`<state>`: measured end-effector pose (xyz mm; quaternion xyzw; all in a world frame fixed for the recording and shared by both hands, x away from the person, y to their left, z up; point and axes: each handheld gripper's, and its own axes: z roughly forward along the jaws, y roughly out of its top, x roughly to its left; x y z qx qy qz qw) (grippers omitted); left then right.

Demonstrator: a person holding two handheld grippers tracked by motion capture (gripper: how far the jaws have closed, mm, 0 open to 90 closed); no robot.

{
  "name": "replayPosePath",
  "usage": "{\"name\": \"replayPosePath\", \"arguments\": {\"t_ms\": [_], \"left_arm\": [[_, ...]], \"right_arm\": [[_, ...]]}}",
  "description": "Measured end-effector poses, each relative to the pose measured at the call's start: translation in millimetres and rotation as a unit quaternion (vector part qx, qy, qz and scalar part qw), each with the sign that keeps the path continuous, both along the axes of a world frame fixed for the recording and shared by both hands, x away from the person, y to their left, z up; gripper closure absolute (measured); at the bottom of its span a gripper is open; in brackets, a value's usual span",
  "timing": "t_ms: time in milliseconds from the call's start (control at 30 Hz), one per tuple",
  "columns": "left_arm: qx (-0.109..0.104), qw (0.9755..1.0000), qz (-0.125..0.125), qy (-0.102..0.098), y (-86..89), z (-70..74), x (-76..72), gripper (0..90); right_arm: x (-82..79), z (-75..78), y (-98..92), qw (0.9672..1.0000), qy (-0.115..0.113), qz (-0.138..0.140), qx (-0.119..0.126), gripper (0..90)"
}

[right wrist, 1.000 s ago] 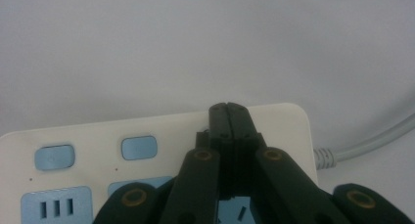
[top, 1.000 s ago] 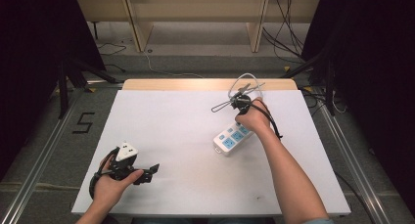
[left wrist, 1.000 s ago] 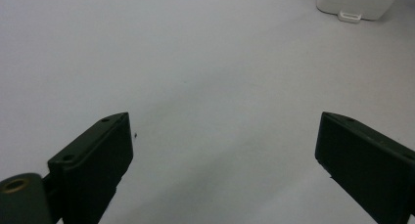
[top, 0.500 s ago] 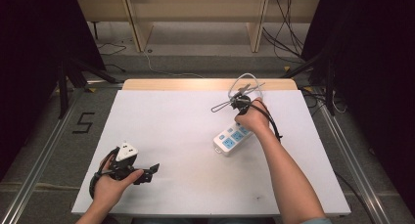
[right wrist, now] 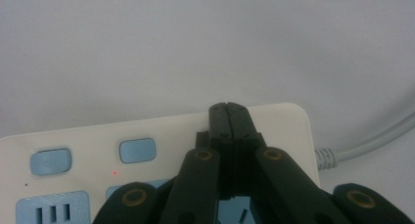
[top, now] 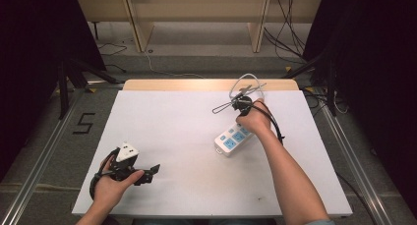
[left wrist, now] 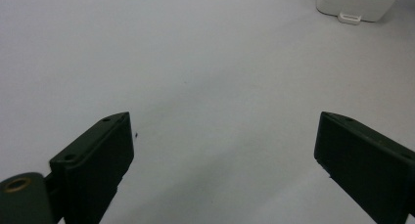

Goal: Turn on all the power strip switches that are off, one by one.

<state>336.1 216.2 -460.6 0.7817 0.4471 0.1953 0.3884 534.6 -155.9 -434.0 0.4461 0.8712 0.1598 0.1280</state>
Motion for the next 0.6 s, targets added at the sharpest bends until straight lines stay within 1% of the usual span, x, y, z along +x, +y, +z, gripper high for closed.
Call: {"name": "replayPosePath", "arguments": {"t_ms": [33,67,167,233,567,600], "left_arm": [[0.0,1.0,0.0,0.0,0.0,0.0,0.0,7.3],[0.0,1.0,0.0,0.0,0.0,0.0,0.0,7.3],[0.001,1.0,0.001,0.001,0.2,-0.2,0.4,7.3],[0.001,1.0,0.001,0.001,0.3,-0.2,0.4,7.4],[0.001,1.0,0.001,0.0,-0.4,-0.1,0.1,7.5],[0.001,1.0,0.001,0.0,-0.4,-0.1,0.1,7.5]], "right_arm": [[-0.2,0.1,-0.1,1.0,-0.002,0.001,-0.001,90.0],[-0.6,1.2,0.3,1.0,-0.006,-0.002,0.004,90.0],[-0.7,1.4,-0.4,1.0,-0.003,0.001,0.004,90.0],[-1.1,3.2,-1.1,0.9999,-0.01,0.002,0.009,90.0],[-4.6,10.6,-2.1,0.9999,-0.014,0.005,0.006,90.0],[-5.3,11.5,-2.3,0.9998,-0.017,0.007,0.007,90.0]]}}
